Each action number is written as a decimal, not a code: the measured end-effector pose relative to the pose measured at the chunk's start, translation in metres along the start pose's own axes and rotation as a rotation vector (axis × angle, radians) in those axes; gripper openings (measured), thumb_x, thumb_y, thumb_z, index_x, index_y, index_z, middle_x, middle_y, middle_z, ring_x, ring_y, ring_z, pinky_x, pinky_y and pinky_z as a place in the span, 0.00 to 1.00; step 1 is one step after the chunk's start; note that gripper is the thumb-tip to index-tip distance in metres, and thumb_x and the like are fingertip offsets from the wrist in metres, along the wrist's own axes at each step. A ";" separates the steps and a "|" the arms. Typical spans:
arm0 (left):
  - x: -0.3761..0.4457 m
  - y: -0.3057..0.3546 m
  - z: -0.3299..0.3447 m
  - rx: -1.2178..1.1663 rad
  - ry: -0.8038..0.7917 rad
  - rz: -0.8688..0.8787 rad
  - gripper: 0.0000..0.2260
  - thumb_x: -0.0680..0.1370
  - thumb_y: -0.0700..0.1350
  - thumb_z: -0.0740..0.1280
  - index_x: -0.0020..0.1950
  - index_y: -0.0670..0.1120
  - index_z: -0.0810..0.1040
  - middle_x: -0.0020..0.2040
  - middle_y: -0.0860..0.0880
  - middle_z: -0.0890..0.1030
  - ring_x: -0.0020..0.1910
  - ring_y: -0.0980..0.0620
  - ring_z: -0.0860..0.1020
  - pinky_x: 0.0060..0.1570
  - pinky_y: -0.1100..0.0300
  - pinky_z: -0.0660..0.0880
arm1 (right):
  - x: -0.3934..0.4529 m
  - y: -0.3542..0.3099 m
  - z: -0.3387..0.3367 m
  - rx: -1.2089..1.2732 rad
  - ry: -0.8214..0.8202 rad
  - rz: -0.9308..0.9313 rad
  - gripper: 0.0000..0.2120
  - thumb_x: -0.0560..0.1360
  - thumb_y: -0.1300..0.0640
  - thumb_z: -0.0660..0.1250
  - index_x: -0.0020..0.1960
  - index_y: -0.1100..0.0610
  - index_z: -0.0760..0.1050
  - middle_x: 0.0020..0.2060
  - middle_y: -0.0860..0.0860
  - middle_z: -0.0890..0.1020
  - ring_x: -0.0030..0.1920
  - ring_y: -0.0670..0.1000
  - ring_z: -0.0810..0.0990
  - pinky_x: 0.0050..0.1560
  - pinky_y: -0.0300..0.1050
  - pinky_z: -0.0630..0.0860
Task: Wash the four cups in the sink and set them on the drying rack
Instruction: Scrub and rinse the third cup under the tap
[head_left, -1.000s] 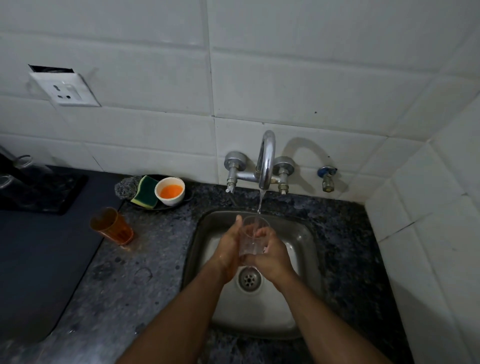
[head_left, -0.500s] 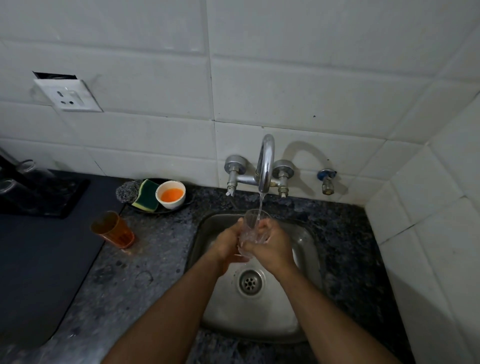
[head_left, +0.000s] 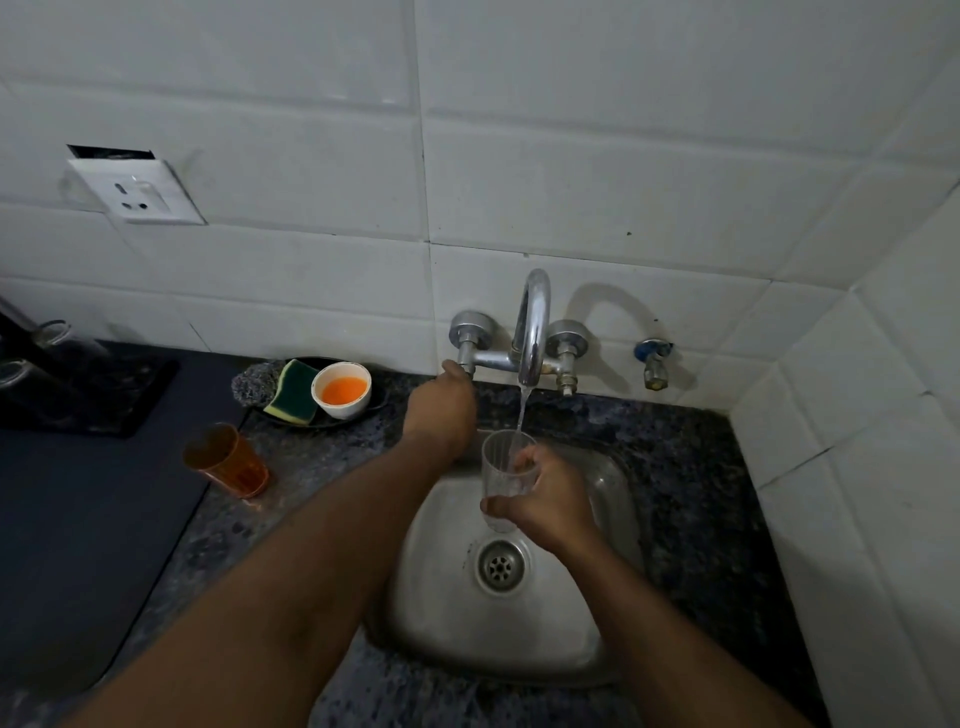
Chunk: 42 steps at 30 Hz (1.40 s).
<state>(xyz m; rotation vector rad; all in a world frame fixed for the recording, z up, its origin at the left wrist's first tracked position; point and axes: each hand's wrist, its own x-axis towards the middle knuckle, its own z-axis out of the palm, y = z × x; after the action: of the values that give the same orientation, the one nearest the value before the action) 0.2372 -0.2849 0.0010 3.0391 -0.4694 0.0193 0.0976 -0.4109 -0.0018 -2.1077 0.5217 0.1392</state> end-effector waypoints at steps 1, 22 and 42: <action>0.001 -0.001 0.003 0.037 0.008 0.023 0.23 0.83 0.40 0.62 0.76 0.32 0.63 0.58 0.39 0.84 0.50 0.40 0.85 0.45 0.49 0.79 | 0.000 -0.002 -0.001 -0.009 0.004 -0.007 0.29 0.59 0.48 0.85 0.55 0.48 0.75 0.49 0.44 0.81 0.48 0.47 0.80 0.53 0.54 0.81; -0.053 -0.010 0.024 -1.367 -0.370 -0.313 0.15 0.85 0.48 0.66 0.42 0.45 0.86 0.38 0.45 0.86 0.40 0.43 0.84 0.52 0.41 0.82 | -0.005 -0.017 -0.013 -0.060 -0.133 0.076 0.25 0.60 0.58 0.86 0.52 0.52 0.79 0.46 0.49 0.84 0.47 0.52 0.83 0.46 0.49 0.81; -0.119 0.022 0.061 -1.808 -0.555 -0.808 0.20 0.88 0.52 0.55 0.59 0.37 0.79 0.41 0.38 0.85 0.37 0.41 0.83 0.36 0.50 0.81 | -0.009 -0.021 -0.014 -0.308 -0.171 0.065 0.14 0.69 0.47 0.79 0.49 0.50 0.78 0.43 0.50 0.84 0.42 0.52 0.85 0.44 0.52 0.84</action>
<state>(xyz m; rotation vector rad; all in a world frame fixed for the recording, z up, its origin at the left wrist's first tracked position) 0.1171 -0.2739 -0.0611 1.1856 0.5312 -0.7738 0.0970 -0.4094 0.0254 -2.3496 0.4904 0.4585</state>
